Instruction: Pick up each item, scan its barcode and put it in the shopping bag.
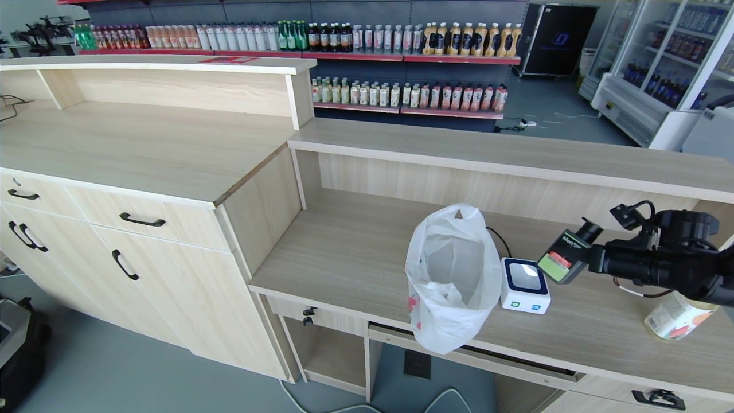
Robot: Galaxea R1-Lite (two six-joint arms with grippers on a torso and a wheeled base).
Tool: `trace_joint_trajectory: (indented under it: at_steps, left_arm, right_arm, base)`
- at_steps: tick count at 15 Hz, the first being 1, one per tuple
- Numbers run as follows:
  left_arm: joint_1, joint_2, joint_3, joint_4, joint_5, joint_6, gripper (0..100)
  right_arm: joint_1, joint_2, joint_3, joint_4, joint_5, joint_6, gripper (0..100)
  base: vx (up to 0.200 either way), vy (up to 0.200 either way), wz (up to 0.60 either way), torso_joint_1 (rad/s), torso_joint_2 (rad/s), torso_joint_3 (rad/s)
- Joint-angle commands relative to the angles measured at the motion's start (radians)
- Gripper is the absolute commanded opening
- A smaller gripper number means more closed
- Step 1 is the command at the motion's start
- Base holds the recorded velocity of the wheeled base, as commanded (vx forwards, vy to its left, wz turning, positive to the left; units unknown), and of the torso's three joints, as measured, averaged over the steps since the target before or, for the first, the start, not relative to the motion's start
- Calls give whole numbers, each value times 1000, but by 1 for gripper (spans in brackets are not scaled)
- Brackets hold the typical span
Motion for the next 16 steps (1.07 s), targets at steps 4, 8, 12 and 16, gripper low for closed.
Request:
trace_joint_trajectory:
  at_steps: [4,8,12,16]
  left_arm:
    - [0,0,0,0,0,-1,100]
    - [0,0,0,0,0,-1,100]
    - [0,0,0,0,0,-1,100]
    - [0,0,0,0,0,-1,100]
  right_arm:
    - [28,25,-30,2,-1,0,0]
    - [45,18,-32,3,-3,20,0]
    - [59,-274,120,2,-299,-235,0]
    - [62,-512,344,-94,-508,-483,0]
  base:
    - [0,0,0,0,0,0]
    - [0,0,0,0,0,0]
    - [0,0,0,0,0,0]
    - [0,0,0,0,0,0]
